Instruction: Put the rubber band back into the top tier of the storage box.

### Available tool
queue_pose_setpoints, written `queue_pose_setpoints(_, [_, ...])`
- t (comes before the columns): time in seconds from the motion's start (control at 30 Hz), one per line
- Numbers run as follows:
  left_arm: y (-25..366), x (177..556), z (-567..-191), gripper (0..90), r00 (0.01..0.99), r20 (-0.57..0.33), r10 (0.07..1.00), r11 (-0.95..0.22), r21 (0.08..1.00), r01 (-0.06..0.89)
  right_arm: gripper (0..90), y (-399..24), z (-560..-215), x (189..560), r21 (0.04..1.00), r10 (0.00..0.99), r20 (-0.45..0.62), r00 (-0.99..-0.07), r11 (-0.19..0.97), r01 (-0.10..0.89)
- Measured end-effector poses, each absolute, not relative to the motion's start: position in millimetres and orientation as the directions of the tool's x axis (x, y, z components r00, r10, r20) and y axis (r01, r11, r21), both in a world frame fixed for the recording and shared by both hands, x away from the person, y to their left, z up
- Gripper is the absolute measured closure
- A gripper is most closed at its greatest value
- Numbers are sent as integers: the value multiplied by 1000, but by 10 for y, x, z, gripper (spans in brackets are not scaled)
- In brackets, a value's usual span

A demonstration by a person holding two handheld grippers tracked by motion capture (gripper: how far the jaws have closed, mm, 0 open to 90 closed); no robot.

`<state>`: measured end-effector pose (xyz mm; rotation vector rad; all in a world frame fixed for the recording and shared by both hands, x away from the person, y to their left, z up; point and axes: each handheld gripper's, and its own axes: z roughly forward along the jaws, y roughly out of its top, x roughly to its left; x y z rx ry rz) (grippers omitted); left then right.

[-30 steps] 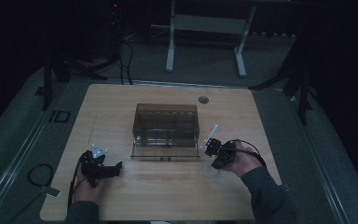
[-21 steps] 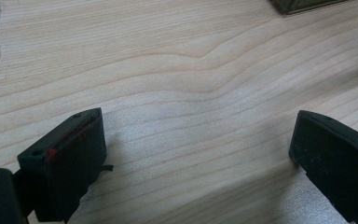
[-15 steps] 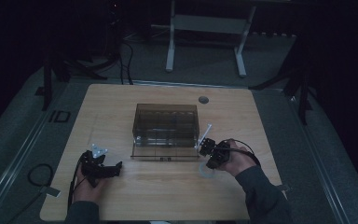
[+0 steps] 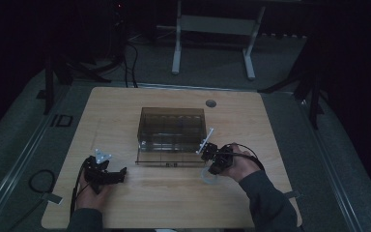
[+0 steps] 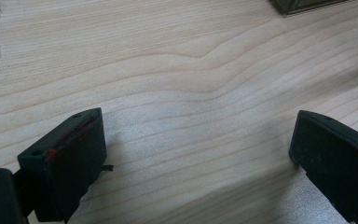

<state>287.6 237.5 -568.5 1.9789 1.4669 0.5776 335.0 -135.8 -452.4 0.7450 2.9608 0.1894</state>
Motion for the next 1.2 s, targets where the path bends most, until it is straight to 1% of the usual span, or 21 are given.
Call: queue_pose_setpoints(1.2, [2375, 2877, -5685, 38, 293, -8, 956, -207, 689, 694, 817, -1287, -4323, 3347, 169, 460, -60, -886, 879, 445])
